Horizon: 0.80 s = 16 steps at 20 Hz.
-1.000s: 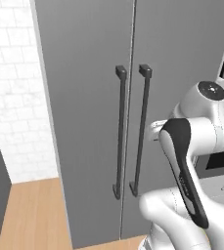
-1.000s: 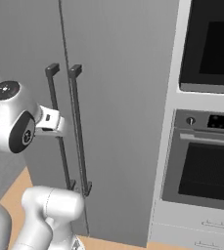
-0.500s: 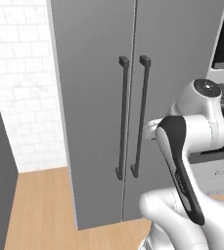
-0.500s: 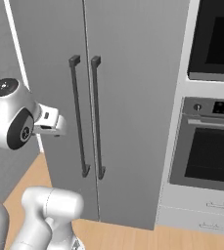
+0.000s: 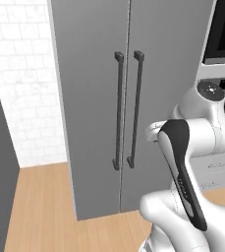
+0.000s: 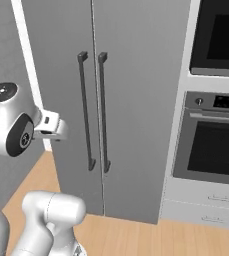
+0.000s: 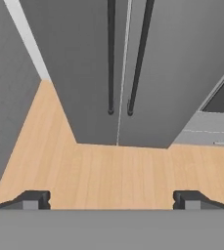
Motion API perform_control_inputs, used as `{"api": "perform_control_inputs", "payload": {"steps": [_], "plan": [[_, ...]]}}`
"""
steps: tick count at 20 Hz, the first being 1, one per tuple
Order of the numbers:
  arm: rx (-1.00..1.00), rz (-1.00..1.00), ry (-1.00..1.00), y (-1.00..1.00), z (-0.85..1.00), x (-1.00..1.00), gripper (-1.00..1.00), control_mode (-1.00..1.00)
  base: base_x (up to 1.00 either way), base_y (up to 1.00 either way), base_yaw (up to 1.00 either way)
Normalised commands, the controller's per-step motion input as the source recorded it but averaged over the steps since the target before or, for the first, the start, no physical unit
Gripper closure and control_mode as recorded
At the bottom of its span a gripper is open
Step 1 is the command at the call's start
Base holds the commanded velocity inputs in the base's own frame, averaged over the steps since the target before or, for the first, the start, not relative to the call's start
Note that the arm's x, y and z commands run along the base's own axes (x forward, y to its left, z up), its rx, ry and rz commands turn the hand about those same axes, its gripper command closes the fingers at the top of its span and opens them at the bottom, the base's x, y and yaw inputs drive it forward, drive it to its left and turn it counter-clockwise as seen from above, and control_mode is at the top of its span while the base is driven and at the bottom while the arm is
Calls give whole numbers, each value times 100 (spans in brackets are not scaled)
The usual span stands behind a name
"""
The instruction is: Take the strawberry from the fridge and place it on top of the pancake, located on the dining counter.
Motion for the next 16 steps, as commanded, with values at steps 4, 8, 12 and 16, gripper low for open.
{"api": "perform_control_inputs", "payload": {"steps": [4, 8, 12, 16], "plan": [[0, 0, 0, 0, 0, 0, -100, 100, 56, -16, 0], [0, 0, 0, 0, 0, 0, -100, 100, -40, -6, 0], [0, 0, 0, 0, 0, 0, -100, 100, -77, -10, 0], [0, 0, 0, 0, 0, 0, -100, 100, 23, 0, 0]]}}
